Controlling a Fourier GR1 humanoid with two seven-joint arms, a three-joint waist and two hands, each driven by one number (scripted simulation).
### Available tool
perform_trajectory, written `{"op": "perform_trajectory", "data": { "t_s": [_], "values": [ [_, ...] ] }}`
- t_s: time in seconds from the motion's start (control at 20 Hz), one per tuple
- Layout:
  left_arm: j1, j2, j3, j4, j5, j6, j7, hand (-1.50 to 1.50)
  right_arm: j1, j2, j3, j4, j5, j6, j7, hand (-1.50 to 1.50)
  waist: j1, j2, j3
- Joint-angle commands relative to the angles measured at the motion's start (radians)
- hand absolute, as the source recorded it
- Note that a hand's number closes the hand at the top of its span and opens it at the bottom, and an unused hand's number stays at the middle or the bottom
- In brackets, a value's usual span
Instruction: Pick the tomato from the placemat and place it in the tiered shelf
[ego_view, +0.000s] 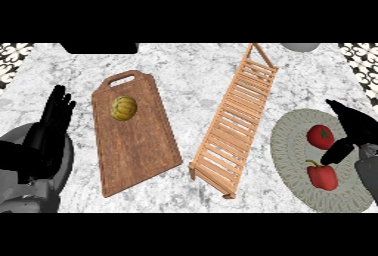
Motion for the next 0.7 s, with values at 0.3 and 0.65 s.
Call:
{"op": "perform_trajectory", "data": {
  "t_s": [0.3, 0.65],
  "values": [
    [0.057, -0.008, 0.024, -0.022, -0.025, -0.041, -0.027, 0.00, -0.080, 0.082, -0.048, 0.252, 0.107, -0.090, -0.146, -1.50, 0.009, 0.002, 0.000],
    [-0.030, -0.031, 0.035, 0.009, -0.032, -0.051, 0.013, 0.00, -0.120, 0.111, -0.054, 0.308, 0.146, -0.017, -0.163, 1.50, 0.003, 0.001, 0.000]
  ]
}}
